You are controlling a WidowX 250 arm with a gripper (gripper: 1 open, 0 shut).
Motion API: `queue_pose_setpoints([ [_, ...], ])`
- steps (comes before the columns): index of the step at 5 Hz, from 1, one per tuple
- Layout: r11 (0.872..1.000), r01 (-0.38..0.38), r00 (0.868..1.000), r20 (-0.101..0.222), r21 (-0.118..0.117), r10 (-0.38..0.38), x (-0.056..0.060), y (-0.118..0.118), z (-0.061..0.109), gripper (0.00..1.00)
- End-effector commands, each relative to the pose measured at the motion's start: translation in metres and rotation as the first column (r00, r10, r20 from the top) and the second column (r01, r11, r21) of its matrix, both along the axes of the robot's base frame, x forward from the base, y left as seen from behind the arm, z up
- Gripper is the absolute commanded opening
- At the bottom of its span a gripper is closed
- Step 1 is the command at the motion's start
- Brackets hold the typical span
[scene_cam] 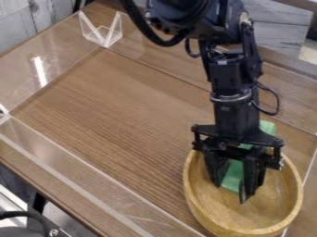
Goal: Put the green block in the brown bowl
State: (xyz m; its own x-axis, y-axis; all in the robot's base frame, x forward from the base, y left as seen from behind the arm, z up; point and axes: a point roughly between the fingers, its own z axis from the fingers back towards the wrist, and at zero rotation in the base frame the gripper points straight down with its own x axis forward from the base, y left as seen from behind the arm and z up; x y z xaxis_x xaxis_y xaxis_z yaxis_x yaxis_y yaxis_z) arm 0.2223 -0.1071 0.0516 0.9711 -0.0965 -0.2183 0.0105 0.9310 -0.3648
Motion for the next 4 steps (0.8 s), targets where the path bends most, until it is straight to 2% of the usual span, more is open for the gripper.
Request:
queue_pose_setpoints([
  [1,1.0,0.009,0.999,0.05,-0.02,-0.008,0.0113,-0.0025,0.0096,0.0],
  [4,0.999,0.029,0.999,0.039,-0.034,-0.028,0.0101,-0.0051,0.0058,0.0],
])
